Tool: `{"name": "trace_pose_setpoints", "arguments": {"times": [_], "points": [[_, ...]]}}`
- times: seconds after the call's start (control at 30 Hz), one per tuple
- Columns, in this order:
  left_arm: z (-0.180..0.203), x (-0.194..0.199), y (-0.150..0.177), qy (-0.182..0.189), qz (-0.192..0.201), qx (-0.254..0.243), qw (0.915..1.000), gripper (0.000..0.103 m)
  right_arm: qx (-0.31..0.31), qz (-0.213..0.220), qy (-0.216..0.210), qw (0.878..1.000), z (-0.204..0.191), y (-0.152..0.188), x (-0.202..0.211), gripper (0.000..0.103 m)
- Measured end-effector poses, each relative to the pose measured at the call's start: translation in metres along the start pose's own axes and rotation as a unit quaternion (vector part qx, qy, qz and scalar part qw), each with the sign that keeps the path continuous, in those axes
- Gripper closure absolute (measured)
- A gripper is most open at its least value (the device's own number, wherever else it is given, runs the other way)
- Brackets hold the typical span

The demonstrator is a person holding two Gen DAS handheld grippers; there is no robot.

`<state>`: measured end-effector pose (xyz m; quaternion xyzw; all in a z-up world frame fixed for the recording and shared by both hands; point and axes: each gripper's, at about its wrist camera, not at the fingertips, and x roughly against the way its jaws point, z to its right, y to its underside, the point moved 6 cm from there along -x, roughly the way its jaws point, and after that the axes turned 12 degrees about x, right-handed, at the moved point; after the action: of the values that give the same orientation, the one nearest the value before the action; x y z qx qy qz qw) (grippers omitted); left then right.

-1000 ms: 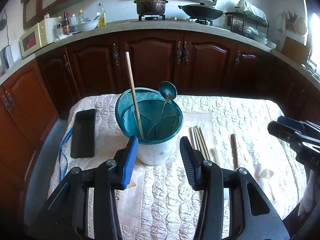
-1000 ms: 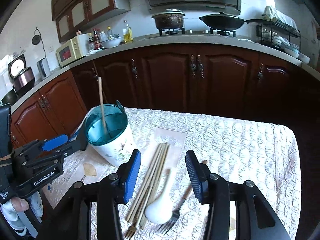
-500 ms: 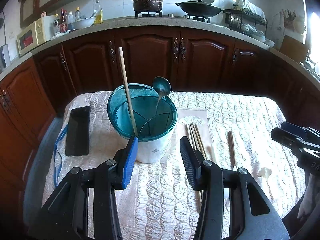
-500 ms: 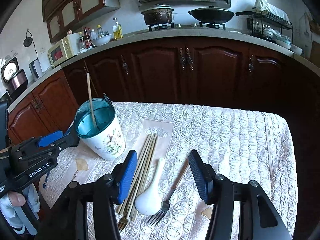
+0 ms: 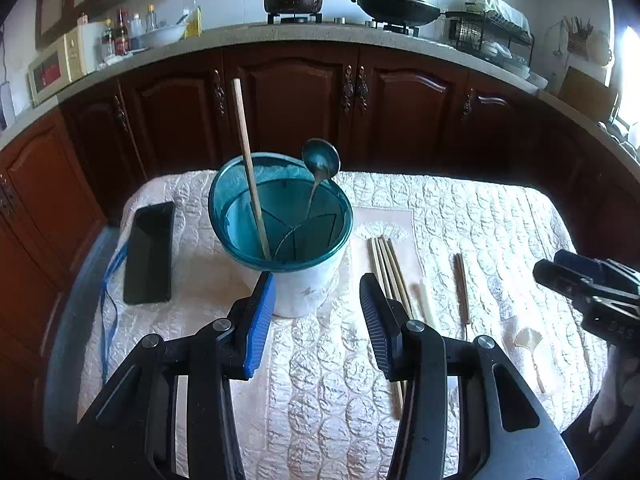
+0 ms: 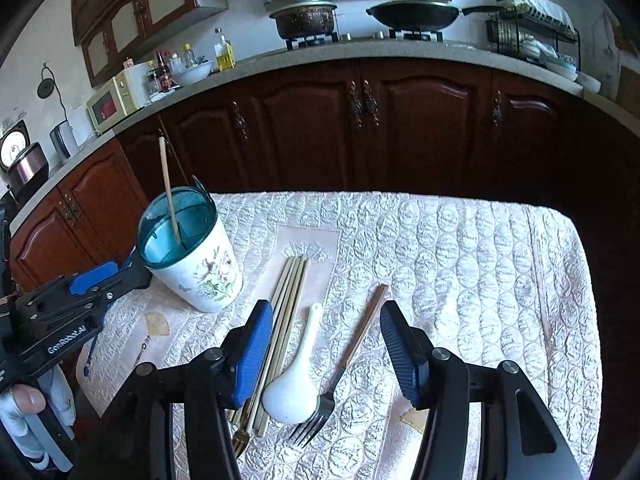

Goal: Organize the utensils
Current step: 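Open both tools and withdraw them from the cup, then grasp another wooden chopstick with the left tool while the right tool grasps the brown-handled fork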

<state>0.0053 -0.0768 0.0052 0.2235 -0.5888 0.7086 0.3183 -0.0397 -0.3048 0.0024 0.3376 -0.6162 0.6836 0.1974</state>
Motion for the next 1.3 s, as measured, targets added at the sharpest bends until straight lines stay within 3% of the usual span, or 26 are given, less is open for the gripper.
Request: {"name": "trace_pose_setpoints", "arguments": {"times": [0.33, 0.47, 0.7, 0.77, 0.83, 0.9, 1.0, 1.17, 1.3], "points": [[0.006, -0.009, 0.008, 0.037, -0.025, 0.012, 0.9989, 0.060, -0.013, -0.033, -0.031, 0.999, 0.000, 0.013, -0.033, 0.050], [0.007, -0.017, 0.015, 0.040, -0.034, 0.004, 0.9986, 0.060, -0.016, -0.056, -0.069, 0.996, -0.007, 0.018, -0.066, 0.058], [0.011, -0.039, 0.032, 0.064, -0.073, 0.004, 0.9952, 0.061, -0.018, -0.104, -0.088, 0.991, -0.012, 0.024, -0.132, 0.072], [0.015, -0.046, 0.039, 0.075, -0.089, 0.000, 0.9932, 0.061, -0.026, -0.117, -0.096, 0.988, -0.013, 0.027, -0.148, 0.079], [0.022, -0.055, 0.048, 0.088, -0.108, -0.008, 0.9902, 0.061, -0.030, -0.130, -0.102, 0.986, -0.013, 0.032, -0.158, 0.093], [0.028, -0.064, 0.055, 0.091, -0.122, -0.016, 0.9882, 0.063, -0.022, -0.130, -0.095, 0.987, -0.012, 0.036, -0.160, 0.094], [0.034, -0.084, 0.065, 0.092, -0.149, -0.015, 0.9844, 0.072, -0.017, -0.131, -0.071, 0.989, -0.003, 0.040, -0.152, 0.103], [0.037, -0.119, 0.077, 0.076, -0.180, -0.017, 0.9806, 0.082, -0.045, -0.133, -0.086, 0.986, 0.011, 0.051, -0.143, 0.103], [0.038, -0.128, 0.074, 0.080, -0.182, -0.008, 0.9800, 0.082, -0.067, -0.109, -0.095, 0.987, 0.015, 0.047, -0.129, 0.099]]}}
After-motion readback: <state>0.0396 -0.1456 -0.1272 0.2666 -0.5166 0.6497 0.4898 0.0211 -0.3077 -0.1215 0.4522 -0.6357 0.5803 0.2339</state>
